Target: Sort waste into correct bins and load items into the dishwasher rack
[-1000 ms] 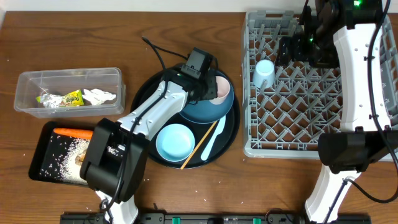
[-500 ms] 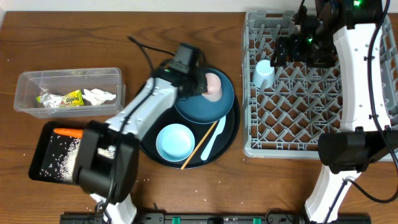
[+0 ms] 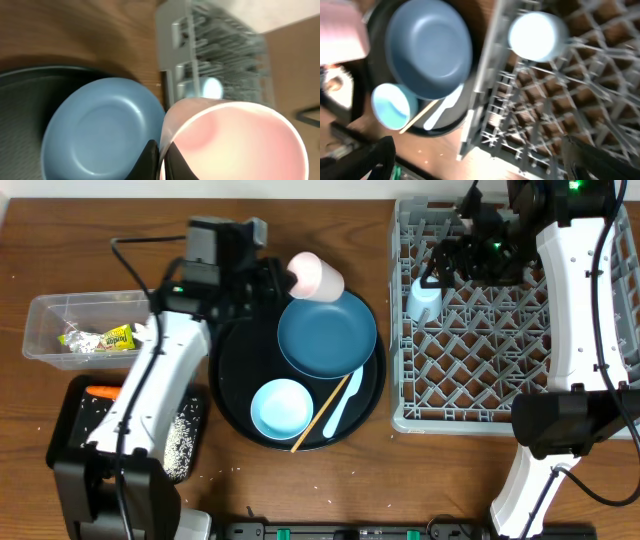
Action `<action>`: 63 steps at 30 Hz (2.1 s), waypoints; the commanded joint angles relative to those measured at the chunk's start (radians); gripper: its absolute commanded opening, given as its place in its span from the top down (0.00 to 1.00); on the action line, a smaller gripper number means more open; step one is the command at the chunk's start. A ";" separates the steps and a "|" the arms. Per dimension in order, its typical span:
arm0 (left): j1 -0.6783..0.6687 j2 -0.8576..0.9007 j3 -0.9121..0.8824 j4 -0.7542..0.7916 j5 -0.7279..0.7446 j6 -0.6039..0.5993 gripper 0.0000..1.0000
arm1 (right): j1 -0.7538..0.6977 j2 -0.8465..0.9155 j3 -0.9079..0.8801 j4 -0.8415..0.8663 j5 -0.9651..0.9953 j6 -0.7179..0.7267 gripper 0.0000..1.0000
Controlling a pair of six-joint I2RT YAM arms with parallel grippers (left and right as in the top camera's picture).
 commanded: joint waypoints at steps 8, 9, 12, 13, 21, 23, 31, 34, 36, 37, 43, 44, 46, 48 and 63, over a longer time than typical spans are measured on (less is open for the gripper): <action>0.150 -0.005 -0.004 0.118 0.638 0.068 0.94 | -0.002 -0.008 0.016 -0.003 -0.438 -0.242 0.01; 0.154 -0.005 -0.004 0.126 0.667 0.068 0.94 | -0.002 -0.008 0.016 -0.003 -0.467 -0.257 0.01; 0.158 -0.005 -0.004 0.135 0.711 0.068 0.94 | -0.002 -0.008 0.016 -0.003 -0.543 -0.290 0.01; 0.158 -0.005 -0.004 0.135 0.711 0.068 0.94 | -0.001 -0.008 0.016 -0.003 -0.558 -0.293 0.01; 0.158 -0.005 -0.004 0.158 0.711 0.068 0.94 | 0.025 -0.008 0.016 -0.003 -0.574 -0.319 0.02; 0.158 -0.005 -0.004 0.158 0.716 0.068 0.94 | 0.040 -0.008 0.016 -0.003 -0.592 -0.354 0.01; 0.158 -0.005 -0.004 0.272 0.801 0.004 0.94 | 0.107 -0.008 0.016 -0.003 -0.735 -0.518 0.01; 0.158 -0.005 -0.004 0.352 0.801 -0.085 0.94 | 0.128 -0.008 0.016 -0.002 -0.779 -0.581 0.01; 0.158 -0.005 -0.004 0.414 0.801 -0.150 0.94 | 0.140 -0.008 0.016 0.000 -0.805 -0.619 0.01; 0.158 -0.005 -0.004 0.438 0.801 -0.174 0.94 | 0.144 -0.008 0.016 0.000 -0.815 -0.635 0.02; 0.158 -0.005 -0.004 0.580 0.789 -0.307 0.94 | 0.150 -0.007 0.016 0.001 -0.943 -0.769 0.06; 0.158 -0.005 -0.004 0.600 0.789 -0.325 0.94 | 0.150 -0.007 0.015 0.001 -0.951 -0.785 0.08; 0.158 -0.005 -0.004 0.640 0.790 -0.362 0.94 | 0.151 -0.007 0.015 0.004 -0.962 -0.814 0.11; 0.158 -0.005 -0.004 0.668 0.790 -0.388 0.94 | 0.151 -0.007 0.015 0.014 -0.962 -0.830 0.14; 0.158 -0.006 -0.004 0.779 0.814 -0.491 0.94 | 0.205 0.001 -0.004 0.260 -0.961 -0.742 0.02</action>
